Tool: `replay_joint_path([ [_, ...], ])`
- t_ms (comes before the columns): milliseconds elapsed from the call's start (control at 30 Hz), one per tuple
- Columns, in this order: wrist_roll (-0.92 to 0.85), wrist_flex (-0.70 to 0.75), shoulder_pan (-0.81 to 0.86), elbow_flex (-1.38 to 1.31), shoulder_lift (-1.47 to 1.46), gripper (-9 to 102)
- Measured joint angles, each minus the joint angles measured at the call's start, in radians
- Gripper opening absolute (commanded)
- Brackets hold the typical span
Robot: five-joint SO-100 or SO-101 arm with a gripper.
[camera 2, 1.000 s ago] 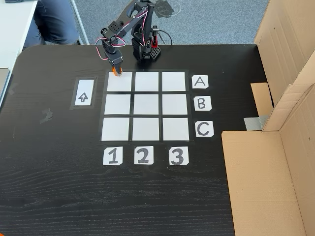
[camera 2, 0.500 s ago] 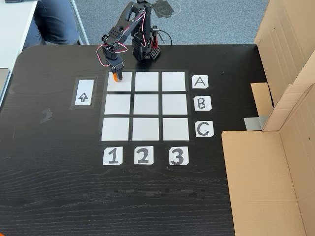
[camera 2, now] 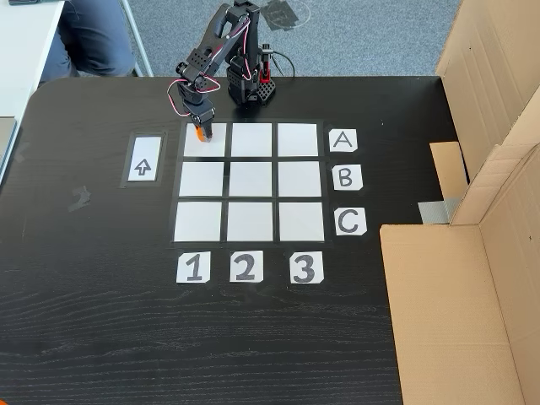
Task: Pick up the round, orange token and place it in the grid on square A1.
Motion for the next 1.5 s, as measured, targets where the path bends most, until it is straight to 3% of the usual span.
replay_joint_path([
  [400,0.002,-0.017,0.0,0.006,-0.015,5],
  [667,0.008,-0.028,0.0,0.006,-0.021,27],
  [800,0.008,-0.029,0.008,0.006,-0.021,33],
  [1500,0.009,-0.032,0.126,-0.175,0.031,31],
])
